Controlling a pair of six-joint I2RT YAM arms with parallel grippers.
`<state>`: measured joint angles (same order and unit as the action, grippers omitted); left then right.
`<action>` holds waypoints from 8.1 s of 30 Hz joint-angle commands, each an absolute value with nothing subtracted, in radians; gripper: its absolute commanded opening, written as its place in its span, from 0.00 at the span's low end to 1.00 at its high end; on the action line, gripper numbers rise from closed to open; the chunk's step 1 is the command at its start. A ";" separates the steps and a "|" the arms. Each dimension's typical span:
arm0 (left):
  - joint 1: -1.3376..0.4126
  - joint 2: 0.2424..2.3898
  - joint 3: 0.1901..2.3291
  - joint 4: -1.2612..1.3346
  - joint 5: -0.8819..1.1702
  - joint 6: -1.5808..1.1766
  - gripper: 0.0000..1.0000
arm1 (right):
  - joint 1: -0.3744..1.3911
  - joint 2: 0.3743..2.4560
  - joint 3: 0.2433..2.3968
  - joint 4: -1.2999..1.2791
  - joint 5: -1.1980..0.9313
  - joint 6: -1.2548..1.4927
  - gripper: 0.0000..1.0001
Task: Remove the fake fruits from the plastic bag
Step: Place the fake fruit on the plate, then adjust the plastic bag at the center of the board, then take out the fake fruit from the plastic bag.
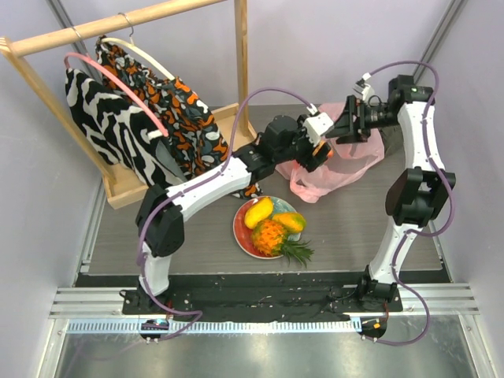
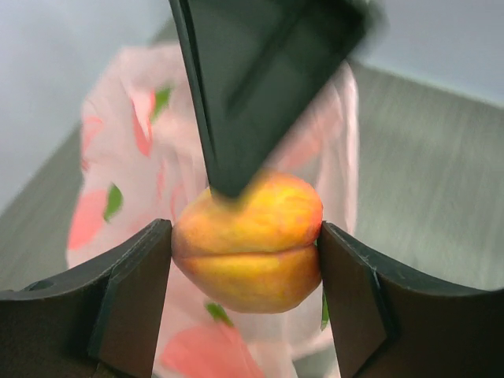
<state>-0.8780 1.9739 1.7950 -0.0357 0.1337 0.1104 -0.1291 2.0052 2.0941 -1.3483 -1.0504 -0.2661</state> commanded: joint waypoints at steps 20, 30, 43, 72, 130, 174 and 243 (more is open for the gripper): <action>-0.565 1.342 1.033 -0.438 0.718 0.031 0.00 | -0.236 2.079 2.169 -1.414 -0.672 -0.348 1.00; -0.560 1.304 0.782 -0.177 0.664 -0.103 0.00 | -0.158 2.019 2.114 -1.424 -0.627 -0.382 1.00; -0.558 1.341 0.704 -0.069 0.627 -0.083 0.32 | -0.058 2.008 2.100 -1.430 -0.552 -0.407 1.00; -0.618 1.250 1.120 -0.431 0.457 0.133 1.00 | -0.061 1.979 2.272 -1.470 -0.656 -0.442 1.00; -0.795 2.014 2.218 -0.656 0.296 0.224 0.00 | -0.233 1.797 1.759 -0.508 0.052 -0.157 0.02; -0.770 1.795 1.821 -0.727 0.368 0.202 0.00 | 0.051 1.957 1.650 -0.652 -0.172 -0.181 0.35; -0.798 2.019 1.963 -0.828 0.542 0.186 0.00 | 0.064 1.842 1.514 -0.434 -0.272 0.034 0.73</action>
<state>-0.7918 2.0247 1.9156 -0.8101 0.5053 0.1726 0.0170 1.8027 1.4841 -0.4648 -0.3298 0.0608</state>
